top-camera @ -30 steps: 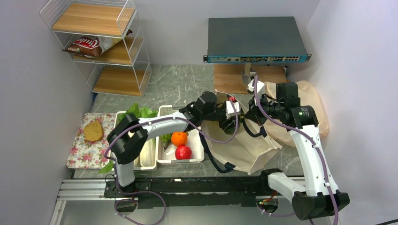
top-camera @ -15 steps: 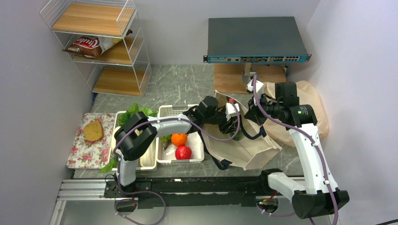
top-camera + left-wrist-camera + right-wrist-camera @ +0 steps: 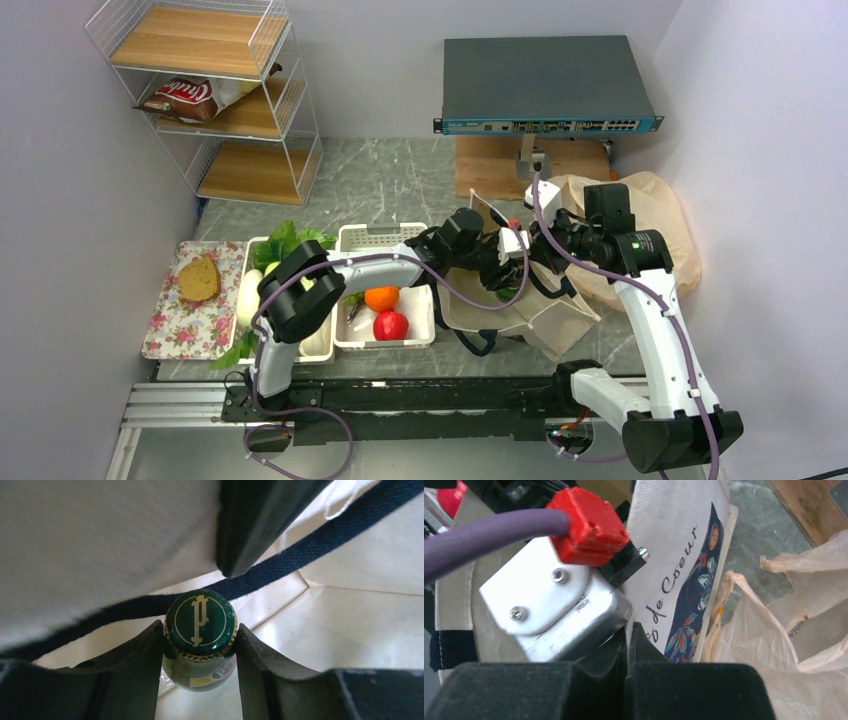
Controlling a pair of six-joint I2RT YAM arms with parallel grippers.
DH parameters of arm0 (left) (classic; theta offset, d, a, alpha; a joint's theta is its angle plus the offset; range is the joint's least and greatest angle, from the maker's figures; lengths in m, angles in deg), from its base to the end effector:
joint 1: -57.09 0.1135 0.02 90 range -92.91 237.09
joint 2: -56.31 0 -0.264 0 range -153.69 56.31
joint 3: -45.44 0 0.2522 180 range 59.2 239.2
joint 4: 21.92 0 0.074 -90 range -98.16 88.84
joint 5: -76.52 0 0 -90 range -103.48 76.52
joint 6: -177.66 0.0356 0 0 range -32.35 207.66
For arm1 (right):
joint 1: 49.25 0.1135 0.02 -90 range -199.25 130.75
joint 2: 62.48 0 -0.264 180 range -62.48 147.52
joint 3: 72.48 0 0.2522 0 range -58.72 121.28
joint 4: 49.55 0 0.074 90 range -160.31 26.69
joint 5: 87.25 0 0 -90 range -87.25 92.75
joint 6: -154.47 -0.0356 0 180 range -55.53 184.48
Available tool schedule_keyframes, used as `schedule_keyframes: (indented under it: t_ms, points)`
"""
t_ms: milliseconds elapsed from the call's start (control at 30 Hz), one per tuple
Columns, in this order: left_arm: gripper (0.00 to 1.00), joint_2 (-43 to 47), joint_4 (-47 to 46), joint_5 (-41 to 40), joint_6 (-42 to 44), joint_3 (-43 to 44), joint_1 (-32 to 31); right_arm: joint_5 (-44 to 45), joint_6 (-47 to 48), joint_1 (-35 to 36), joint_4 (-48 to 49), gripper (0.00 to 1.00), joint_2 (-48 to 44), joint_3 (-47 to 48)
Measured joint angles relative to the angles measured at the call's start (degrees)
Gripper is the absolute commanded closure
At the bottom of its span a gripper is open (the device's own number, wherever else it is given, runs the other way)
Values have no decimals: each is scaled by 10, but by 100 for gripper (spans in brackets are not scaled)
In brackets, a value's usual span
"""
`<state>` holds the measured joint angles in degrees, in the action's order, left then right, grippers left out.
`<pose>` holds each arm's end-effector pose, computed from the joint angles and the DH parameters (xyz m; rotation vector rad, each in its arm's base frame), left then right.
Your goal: Untie the knot of the grocery bags and take out the mixed food
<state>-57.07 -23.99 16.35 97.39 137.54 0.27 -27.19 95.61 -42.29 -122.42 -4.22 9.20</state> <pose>0.2363 -0.3937 0.2298 1.3898 1.4395 -1.0381 0.1772 0.0395 0.3586 -0.9722 2.1146 0.4264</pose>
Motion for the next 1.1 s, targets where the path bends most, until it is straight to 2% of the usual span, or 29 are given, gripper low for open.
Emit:
schedule_keyframes:
  t_ms: [100, 133, 333, 467, 700, 1100]
  points:
    - [92, -7, 7, -2, 7, 11, -8, 15, 8, -1, -8, 100, -7, -14]
    - [89, -7, 8, -2, 10, 11, -9, 17, 8, -1, -9, 100, -10, -17]
    - [55, -7, 7, -2, 13, 11, -9, 19, 9, -1, -12, 100, -14, -24]
    - [48, -7, 5, -1, 9, 11, -9, 20, 9, -1, -12, 100, -12, -24]
    - [32, -7, -13, 4, -7, 11, -9, 24, 9, -1, -10, 100, -12, -24]
    - [31, -5, -47, 5, -35, 11, -10, 31, 9, -1, 1, 100, -12, -22]
